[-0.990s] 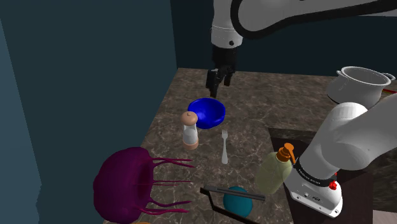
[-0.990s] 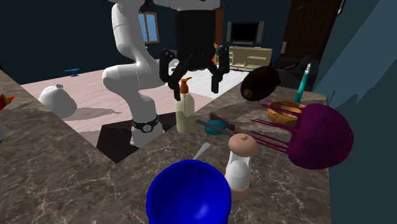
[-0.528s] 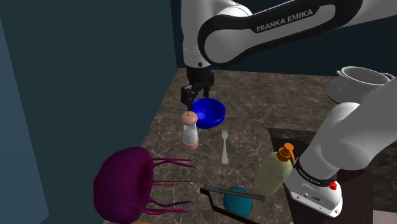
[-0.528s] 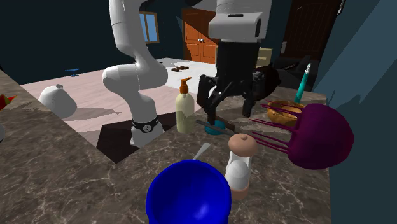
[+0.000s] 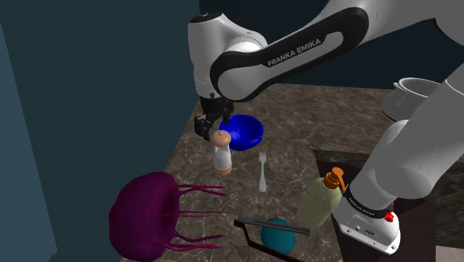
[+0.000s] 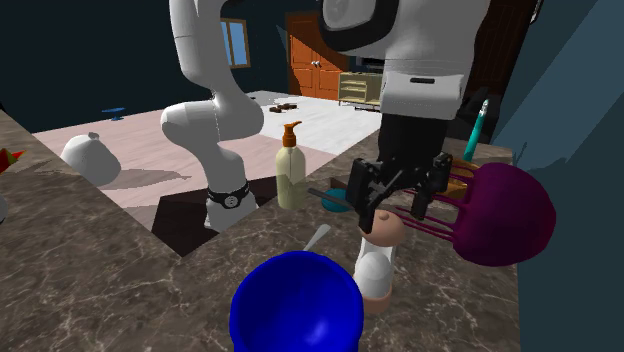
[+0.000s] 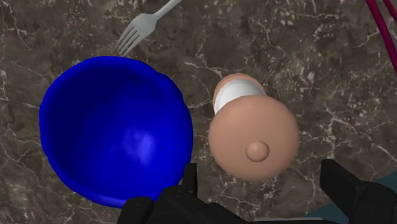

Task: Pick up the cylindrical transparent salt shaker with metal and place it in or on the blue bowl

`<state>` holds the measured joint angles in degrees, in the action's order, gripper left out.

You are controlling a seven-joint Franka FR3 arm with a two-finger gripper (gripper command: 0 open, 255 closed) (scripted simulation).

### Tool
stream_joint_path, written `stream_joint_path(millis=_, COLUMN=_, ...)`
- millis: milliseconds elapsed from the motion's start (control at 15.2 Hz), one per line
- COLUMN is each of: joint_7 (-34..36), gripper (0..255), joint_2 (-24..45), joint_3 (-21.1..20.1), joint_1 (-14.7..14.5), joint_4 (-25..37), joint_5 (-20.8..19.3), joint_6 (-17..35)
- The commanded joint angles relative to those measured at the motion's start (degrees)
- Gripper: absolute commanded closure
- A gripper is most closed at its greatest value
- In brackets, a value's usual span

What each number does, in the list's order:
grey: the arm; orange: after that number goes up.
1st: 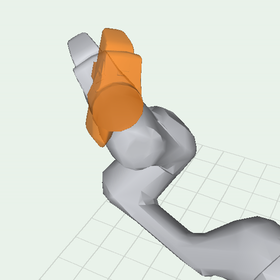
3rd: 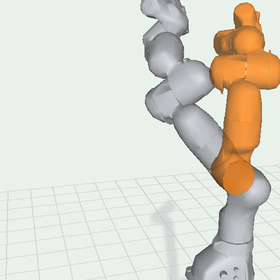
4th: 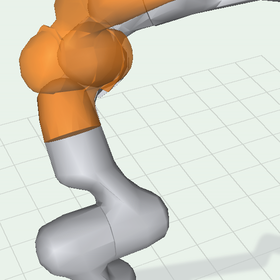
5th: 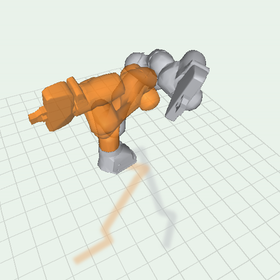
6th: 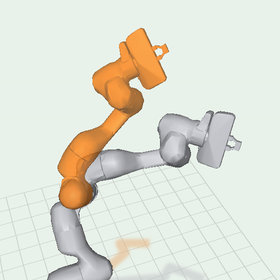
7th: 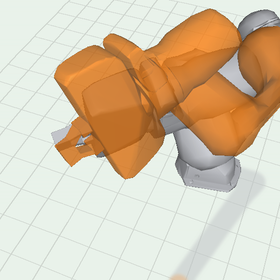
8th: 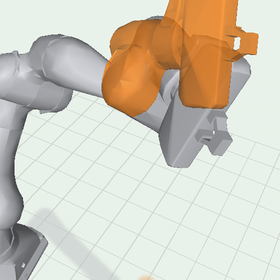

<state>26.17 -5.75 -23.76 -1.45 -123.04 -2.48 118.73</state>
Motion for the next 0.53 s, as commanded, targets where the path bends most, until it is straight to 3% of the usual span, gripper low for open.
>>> stream_joint_path(millis=0, joint_7=0.31, gripper=0, joint_2=0.69, joint_3=-0.07, joint_1=0.03, joint_4=-0.82, joint_5=-0.37, joint_6=1.48)
stream_joint_path(millis=462, joint_7=0.64, gripper=0, joint_2=1.55, joint_3=-0.10, joint_1=0.09, joint_4=-1.99, joint_5=-0.84, joint_6=3.43)
